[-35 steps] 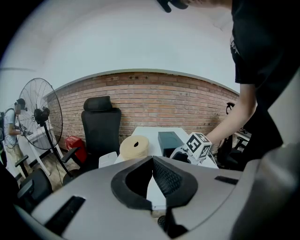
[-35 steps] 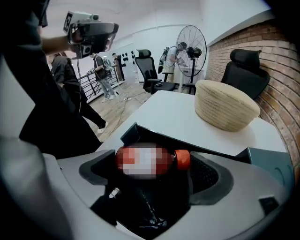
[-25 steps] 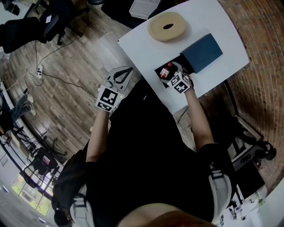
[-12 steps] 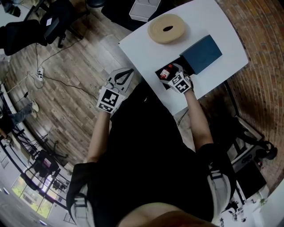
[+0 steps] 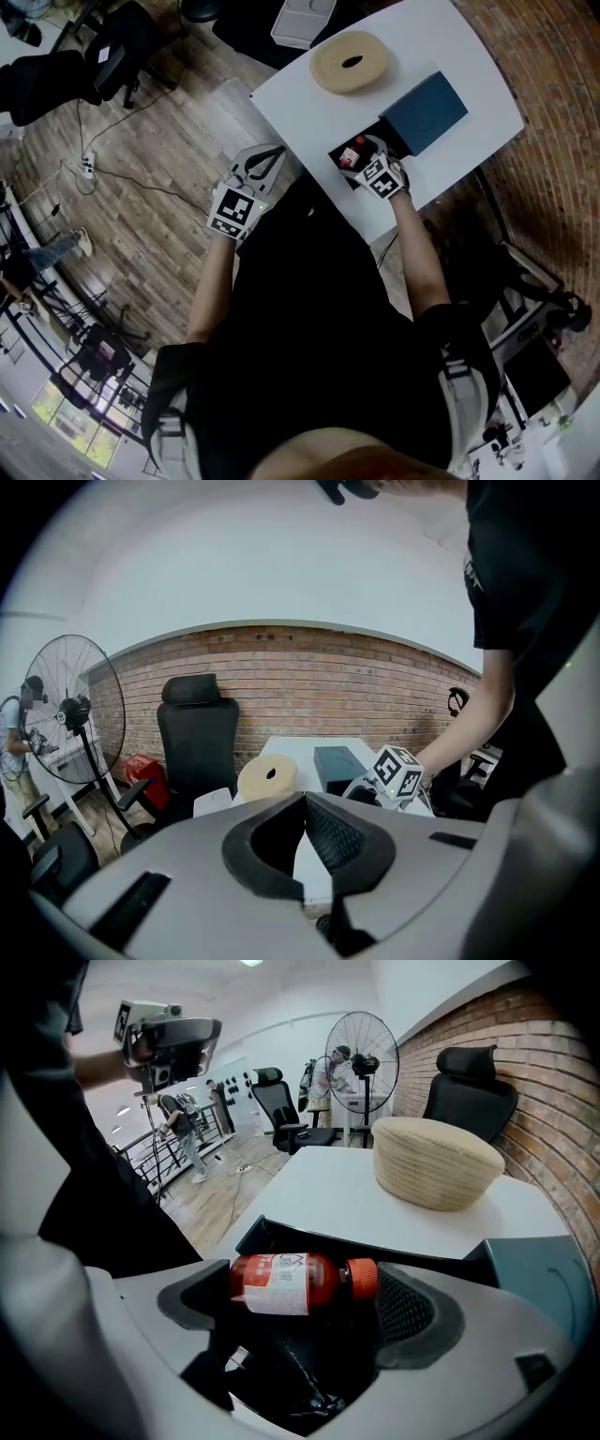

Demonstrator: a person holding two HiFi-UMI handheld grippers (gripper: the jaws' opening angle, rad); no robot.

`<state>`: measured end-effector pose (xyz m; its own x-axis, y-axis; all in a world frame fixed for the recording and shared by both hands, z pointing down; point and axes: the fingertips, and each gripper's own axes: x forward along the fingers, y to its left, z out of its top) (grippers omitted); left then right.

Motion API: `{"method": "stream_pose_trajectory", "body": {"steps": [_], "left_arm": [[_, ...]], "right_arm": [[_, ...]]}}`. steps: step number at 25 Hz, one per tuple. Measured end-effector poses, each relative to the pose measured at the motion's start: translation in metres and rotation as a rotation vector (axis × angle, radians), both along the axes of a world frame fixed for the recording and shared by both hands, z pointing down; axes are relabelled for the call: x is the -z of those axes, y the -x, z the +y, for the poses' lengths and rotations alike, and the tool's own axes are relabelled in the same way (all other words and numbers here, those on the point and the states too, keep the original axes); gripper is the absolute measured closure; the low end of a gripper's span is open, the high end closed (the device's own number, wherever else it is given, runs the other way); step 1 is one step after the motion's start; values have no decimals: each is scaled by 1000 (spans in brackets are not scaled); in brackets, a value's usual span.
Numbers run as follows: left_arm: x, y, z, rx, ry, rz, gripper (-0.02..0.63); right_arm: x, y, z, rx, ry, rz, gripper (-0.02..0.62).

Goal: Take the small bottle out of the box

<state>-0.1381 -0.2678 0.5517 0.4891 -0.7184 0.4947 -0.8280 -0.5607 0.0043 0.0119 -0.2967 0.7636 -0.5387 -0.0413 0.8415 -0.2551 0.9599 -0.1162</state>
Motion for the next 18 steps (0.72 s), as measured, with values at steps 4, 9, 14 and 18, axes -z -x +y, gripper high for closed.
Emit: {"method": "stream_pose_trajectory", "body": {"steps": [4, 9, 14, 18], "left_arm": [[4, -5, -2, -19, -6, 2, 586], [9, -12, -5, -44, -17, 5, 586], [16, -22, -5, -67, -31, 4, 586], [21, -29, -3, -85, -40, 3, 586]], "right_arm": [[9, -3, -2, -34, -8, -23, 110], [24, -6, -4, -83, -12, -55, 110], [40, -15, -3, -120, -25, -85, 110], [53, -19, -2, -135, -43, -105, 110]]}}
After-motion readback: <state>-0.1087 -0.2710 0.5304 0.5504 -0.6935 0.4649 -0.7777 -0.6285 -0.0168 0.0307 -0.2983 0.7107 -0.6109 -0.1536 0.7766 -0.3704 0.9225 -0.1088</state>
